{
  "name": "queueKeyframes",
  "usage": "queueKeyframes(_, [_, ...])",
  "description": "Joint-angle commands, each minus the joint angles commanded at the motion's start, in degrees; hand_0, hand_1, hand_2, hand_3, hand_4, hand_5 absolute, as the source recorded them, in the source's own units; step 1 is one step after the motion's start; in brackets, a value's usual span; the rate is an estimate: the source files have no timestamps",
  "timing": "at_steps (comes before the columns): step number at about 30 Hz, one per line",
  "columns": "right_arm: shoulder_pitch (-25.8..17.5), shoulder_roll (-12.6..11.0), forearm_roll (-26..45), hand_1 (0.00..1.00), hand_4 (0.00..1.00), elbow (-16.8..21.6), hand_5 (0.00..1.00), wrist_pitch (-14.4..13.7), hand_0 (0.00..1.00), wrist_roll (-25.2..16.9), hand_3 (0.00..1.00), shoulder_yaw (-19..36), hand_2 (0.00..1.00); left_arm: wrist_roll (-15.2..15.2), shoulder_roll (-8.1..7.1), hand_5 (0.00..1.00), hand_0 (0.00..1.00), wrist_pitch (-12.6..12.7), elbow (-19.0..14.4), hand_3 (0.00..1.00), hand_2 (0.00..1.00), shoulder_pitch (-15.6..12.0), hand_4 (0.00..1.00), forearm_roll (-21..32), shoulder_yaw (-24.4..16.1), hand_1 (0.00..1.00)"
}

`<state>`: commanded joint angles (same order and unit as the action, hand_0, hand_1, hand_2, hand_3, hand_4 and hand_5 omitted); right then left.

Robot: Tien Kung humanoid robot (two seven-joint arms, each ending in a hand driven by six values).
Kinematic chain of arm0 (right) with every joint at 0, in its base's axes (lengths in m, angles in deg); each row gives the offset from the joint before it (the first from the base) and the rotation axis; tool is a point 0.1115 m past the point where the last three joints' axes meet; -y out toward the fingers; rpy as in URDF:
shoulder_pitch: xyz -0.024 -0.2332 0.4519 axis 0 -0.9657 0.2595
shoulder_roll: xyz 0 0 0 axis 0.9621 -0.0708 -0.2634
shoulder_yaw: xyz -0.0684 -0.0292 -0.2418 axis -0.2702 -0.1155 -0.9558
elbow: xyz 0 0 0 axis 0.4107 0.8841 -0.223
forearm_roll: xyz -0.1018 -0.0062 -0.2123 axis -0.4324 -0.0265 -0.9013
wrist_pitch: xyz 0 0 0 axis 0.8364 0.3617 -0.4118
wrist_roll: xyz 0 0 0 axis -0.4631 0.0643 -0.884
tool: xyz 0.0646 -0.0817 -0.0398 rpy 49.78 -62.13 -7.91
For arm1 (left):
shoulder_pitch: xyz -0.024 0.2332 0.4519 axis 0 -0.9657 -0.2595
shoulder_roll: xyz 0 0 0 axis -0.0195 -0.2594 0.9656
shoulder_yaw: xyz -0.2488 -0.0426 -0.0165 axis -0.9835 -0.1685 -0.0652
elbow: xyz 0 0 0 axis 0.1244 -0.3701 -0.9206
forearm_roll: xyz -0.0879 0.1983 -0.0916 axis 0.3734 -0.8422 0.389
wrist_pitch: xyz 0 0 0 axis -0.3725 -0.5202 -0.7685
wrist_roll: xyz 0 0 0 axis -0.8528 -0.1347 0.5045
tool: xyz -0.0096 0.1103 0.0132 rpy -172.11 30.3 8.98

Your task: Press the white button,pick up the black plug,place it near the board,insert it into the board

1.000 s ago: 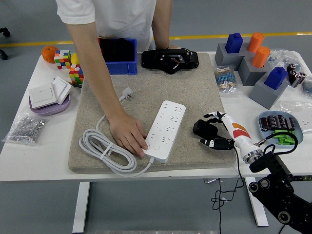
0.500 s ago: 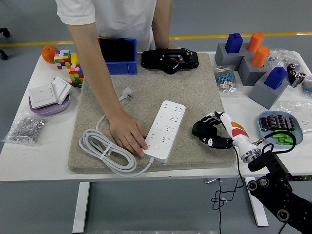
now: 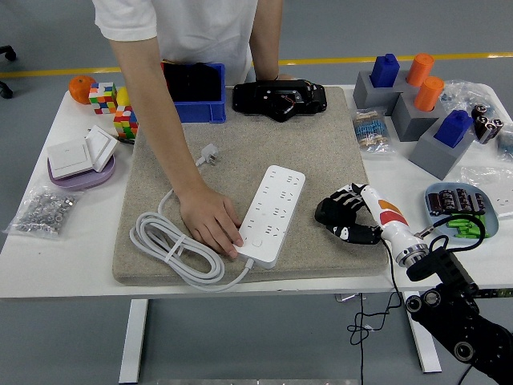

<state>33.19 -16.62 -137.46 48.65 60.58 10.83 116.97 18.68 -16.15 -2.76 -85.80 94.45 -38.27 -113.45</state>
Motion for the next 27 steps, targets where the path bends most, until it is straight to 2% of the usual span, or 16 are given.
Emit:
queueKeyframes(1, [0.0,0.0,-0.1,0.317,0.718,0.2,0.002,-0.1,0.451,-0.1,0.546,0.1,0.389,0.0,0.0,0.269,0.707,0.0,0.0,0.677,0.584,0.0,0.662,0.0,0.0,0.665])
queueKeyframes(6, [-0.3,-0.2,-0.7,0.317,0.718,2.3,0.002,-0.3,0.451,0.2,0.546,0.9,0.389,-0.1,-0.04,0.269,0.707,0.0,0.0,0.677,0.584,0.0,0.662,0.0,0.1,0.665])
queueKeyframes(13, [0.1,-0.8,0.0,0.336,0.716,8.6,0.002,-0.9,0.443,1.6,0.554,1.0,0.394,-0.1,-0.25,0.27,0.706,-0.1,0.0,0.677,0.585,0.1,0.662,0.0,0.3,0.665])
queueKeyframes(17, [1.2,-0.7,0.8,0.336,0.716,10.9,0.002,-1.0,0.443,1.9,0.554,-0.3,0.394,-0.1,-0.33,0.27,0.706,-0.1,0.0,0.677,0.585,0.2,0.662,0.0,0.4,0.665])
queueKeyframes(22, [3.3,0.1,1.9,0.338,0.714,11.7,0.002,-1.1,0.43,1.8,0.553,-2.4,0.395,-0.1,-0.38,0.27,0.706,-0.1,0.0,0.677,0.585,0.2,0.662,0.3,0.7,0.665])
queueKeyframes(27, [5.1,0.9,2.8,0.336,0.713,10.7,0.002,-1.4,0.42,1.2,0.553,-4.8,0.394,-0.2,-0.46,0.27,0.706,-0.1,0.0,0.677,0.585,0.1,0.662,0.1,0.8,0.665])
